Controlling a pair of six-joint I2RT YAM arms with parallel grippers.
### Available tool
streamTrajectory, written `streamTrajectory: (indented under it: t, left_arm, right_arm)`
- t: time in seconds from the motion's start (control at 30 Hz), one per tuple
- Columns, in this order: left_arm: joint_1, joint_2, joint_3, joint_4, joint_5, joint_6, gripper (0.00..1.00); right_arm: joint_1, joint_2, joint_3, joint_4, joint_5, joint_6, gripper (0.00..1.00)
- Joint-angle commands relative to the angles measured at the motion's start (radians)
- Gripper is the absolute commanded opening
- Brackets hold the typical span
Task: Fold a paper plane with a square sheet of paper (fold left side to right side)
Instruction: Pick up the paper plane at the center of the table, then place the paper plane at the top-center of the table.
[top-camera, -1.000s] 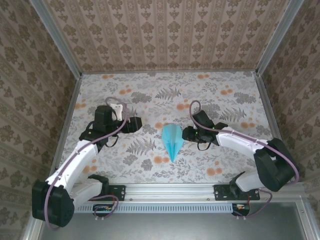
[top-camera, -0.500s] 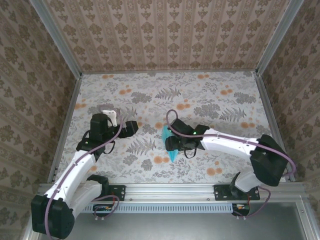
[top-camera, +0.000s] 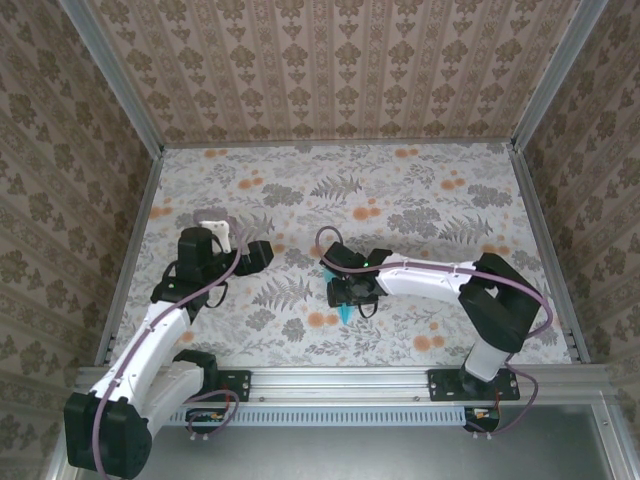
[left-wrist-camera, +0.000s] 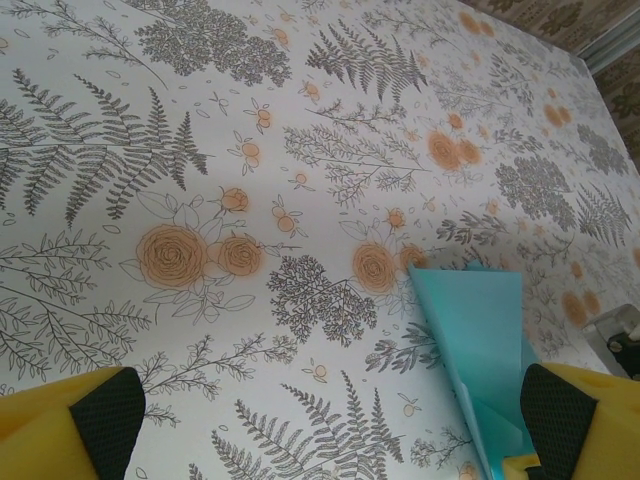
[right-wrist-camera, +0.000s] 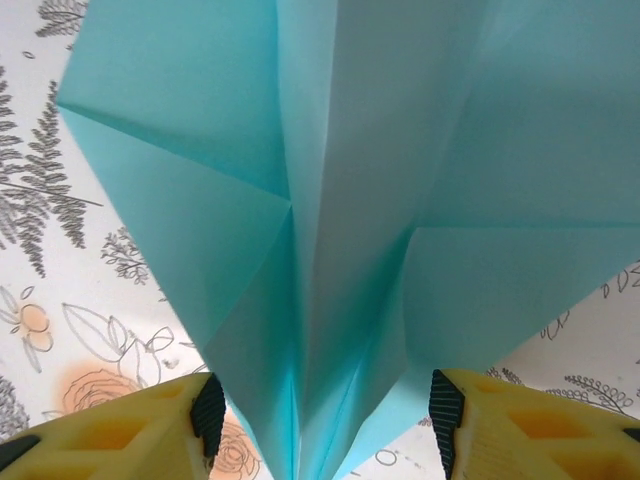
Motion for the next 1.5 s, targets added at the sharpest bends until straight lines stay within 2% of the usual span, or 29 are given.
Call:
streamTrajectory:
  t: [0.0, 0.13, 0.37, 0.47, 0.7, 0.97, 1.23, 1.47]
  left_arm:
    - [0.011, -0.02, -0.011, -0.01, 0.016, 0.003, 1.0]
    - [0.016, -0.02, -0.011, -0.012, 0.021, 0.003, 1.0]
    - [0.023, -0.034, -0.007, -0.028, 0.026, 0.009, 1.0]
    - [0.026, -0.038, -0.003, -0.036, 0.03, 0.015, 1.0]
    - [0.03, -0.038, 0.007, -0.053, 0.052, 0.028, 1.0]
    - [0.034, -0.038, 0.007, -0.065, 0.064, 0.039, 1.0]
    - [0.038, -0.01, 0.021, -0.073, 0.075, 0.046, 1.0]
    - [0.038, 0.009, 0.026, -0.065, 0.082, 0.04, 1.0]
  right_arm:
    - [0.006, 0.034, 0.038, -0.019, 0.024, 0.004, 0.55]
    - [0.004, 0.058, 0.053, -0.019, 0.028, 0.001, 0.45]
    - [-0.026, 0.033, 0.067, -0.051, 0.044, -0.021, 0.11]
    - [-0.059, 0.014, 0.088, -0.075, 0.047, -0.048, 0.05]
    - [-0.201, 0.038, 0.237, -0.16, 0.053, -0.163, 0.05]
    - [-0.364, 0.207, 0.487, -0.209, 0.019, -0.249, 0.06]
    - [-0.416, 0.424, 0.717, -0.292, 0.015, -0.302, 0.07]
    - [-0.432, 0.516, 0.787, -0.315, 0.005, -0.314, 0.08]
